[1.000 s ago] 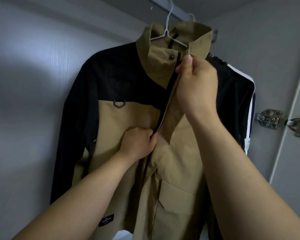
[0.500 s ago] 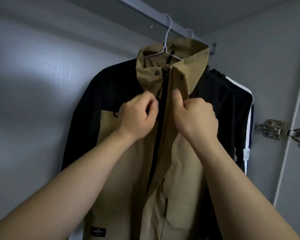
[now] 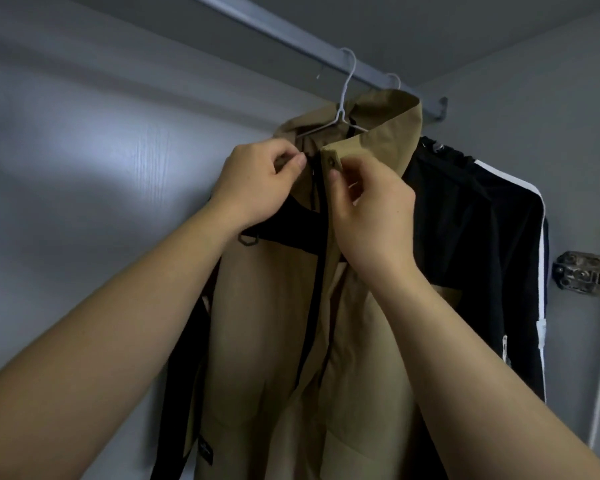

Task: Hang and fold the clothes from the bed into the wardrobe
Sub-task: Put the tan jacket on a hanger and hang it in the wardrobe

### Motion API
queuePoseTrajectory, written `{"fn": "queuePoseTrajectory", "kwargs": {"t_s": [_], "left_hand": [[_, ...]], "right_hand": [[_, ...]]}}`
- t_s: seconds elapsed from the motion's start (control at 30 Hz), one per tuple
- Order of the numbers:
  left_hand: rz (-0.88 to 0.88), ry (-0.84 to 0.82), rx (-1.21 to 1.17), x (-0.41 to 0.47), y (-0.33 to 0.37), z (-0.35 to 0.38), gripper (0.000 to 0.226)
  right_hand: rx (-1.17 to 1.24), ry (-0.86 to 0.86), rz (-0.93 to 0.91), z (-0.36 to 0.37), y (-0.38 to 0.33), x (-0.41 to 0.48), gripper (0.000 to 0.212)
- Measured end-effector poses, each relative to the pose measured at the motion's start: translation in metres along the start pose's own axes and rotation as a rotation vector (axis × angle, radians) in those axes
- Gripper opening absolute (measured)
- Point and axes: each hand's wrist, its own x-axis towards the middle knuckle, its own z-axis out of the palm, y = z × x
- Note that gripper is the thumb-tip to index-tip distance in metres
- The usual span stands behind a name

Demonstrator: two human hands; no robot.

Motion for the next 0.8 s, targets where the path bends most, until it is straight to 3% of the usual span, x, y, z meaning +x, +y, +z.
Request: {"fn": "queuePoseTrajectory", "kwargs": {"t_s": [0.2,0.4,0.57,0.7,0.8], "left_hand": [[-0.093,-0.086,-0.279,0.006,0.004,-0.003,0.007],[-0.270,-0.238,-0.647,0.011,0.024,-0.012,0.030],[-0.212,-0.288,-0.592,0.014,0.027,-0.012,0.043],[-0.150,-0.272,-0.495,0.014,0.026,-0.012,0.022],[-0.171,-0.276,-0.517,0.012,0.023,-0.009,0.014]], "right_hand": [[0.107,0.031,-0.051,0.012,-0.003,0.004,0.017],[0.015,0.139,-0.177,0.021,0.009,0.002,0.017],[-0.044,0.162,-0.254,0.027,0.015,-0.005,0.023],[-0.118,0.104,-0.318,0.025,0.017,-0.009,0.028],[-0.026,0.040,-0.257,0.023,0.019,-0.013,0.034]]}}
